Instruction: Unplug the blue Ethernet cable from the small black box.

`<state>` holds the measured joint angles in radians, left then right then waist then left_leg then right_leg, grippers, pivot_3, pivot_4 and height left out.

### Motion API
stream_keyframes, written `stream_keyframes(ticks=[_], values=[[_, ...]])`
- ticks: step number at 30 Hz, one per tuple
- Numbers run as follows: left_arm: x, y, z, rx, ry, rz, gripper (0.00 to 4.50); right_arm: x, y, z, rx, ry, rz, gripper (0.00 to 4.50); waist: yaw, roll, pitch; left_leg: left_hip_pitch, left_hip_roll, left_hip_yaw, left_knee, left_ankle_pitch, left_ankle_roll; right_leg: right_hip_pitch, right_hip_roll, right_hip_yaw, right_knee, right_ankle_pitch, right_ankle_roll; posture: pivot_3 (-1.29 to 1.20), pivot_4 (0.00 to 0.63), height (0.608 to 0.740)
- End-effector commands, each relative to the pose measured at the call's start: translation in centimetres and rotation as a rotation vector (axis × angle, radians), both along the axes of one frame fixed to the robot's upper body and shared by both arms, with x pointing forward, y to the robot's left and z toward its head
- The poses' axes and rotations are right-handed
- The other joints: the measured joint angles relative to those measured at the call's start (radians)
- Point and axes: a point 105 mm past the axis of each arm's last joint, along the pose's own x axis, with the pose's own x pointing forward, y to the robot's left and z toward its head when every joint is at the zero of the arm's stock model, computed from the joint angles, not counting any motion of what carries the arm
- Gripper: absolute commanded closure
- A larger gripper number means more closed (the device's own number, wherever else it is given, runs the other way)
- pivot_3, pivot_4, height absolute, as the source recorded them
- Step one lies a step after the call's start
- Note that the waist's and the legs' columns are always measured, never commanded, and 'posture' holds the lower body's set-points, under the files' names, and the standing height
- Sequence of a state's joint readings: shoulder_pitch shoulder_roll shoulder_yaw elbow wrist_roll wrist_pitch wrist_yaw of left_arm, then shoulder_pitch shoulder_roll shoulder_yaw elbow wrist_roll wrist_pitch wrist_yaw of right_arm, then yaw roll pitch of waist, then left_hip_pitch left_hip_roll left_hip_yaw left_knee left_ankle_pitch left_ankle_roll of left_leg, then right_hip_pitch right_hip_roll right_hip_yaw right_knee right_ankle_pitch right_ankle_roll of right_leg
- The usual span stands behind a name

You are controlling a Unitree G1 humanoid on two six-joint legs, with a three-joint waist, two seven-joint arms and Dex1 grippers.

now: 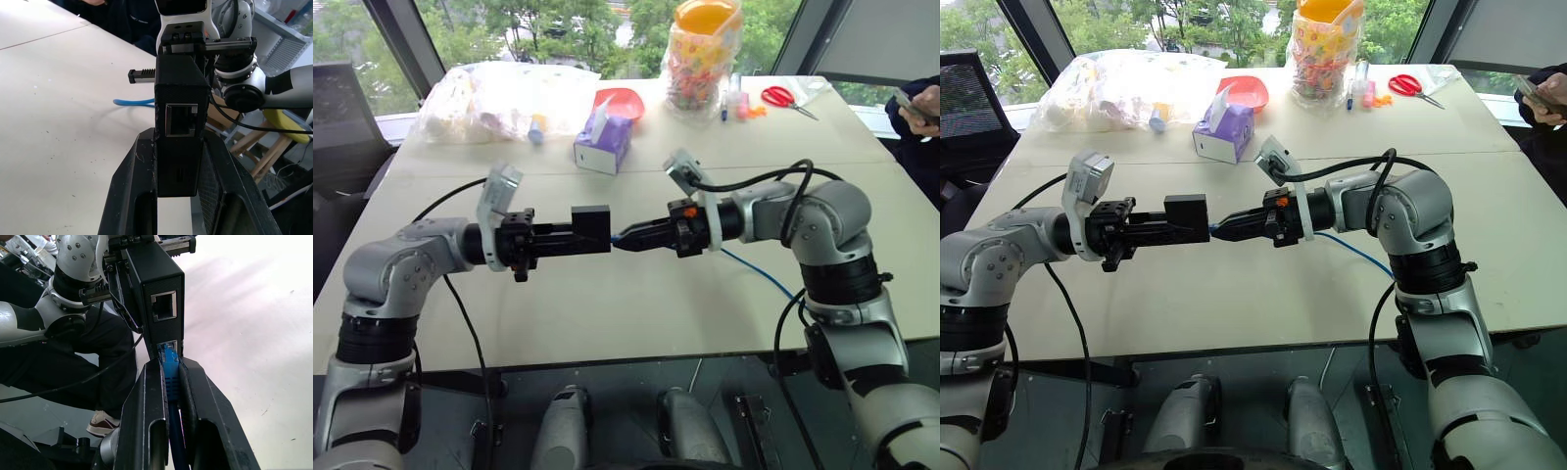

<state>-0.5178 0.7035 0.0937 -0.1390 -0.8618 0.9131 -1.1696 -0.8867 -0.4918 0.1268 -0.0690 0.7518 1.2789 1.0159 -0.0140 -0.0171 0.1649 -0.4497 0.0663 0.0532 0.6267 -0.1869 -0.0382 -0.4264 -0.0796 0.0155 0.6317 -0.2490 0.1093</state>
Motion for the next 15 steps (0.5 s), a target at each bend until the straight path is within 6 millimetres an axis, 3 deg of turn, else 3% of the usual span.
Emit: stream_keyframes(ticks=[1, 10, 15], values=[[-0.5, 0.1, 1.1, 0.014, -0.058, -0.011, 3.99, 0.5, -0.9, 0.9, 0.008, -0.044, -0.035, 4.46, 0.000, 0.000, 0.000, 0.000, 0.000, 0.000, 0.000, 0.000, 0.000, 0.000, 0.000, 0.000, 0.000, 0.000, 0.000, 0.00, 0.150, 0.735], [-0.4, 0.9, 0.9, 0.038, -0.059, 0.015, 3.99, 2.5, -4.5, -0.1, -0.018, -0.042, -0.180, 4.46, 0.000, 0.000, 0.001, -0.001, 0.000, 0.000, 0.000, 0.000, 0.000, 0.000, -0.001, 0.000, -0.001, 0.000, 0.000, 0.00, 0.150, 0.735], [0.7, 0.4, -0.5, 0.085, -0.134, 0.081, 3.99, 6.8, -5.7, -0.1, -0.021, -0.301, -0.406, 4.46, -0.002, 0.000, 0.001, -0.001, 0.000, 0.001, -0.001, 0.000, 0.000, -0.001, 0.000, 0.000, -0.001, 0.000, 0.000, 0.00, 0.150, 0.735]])
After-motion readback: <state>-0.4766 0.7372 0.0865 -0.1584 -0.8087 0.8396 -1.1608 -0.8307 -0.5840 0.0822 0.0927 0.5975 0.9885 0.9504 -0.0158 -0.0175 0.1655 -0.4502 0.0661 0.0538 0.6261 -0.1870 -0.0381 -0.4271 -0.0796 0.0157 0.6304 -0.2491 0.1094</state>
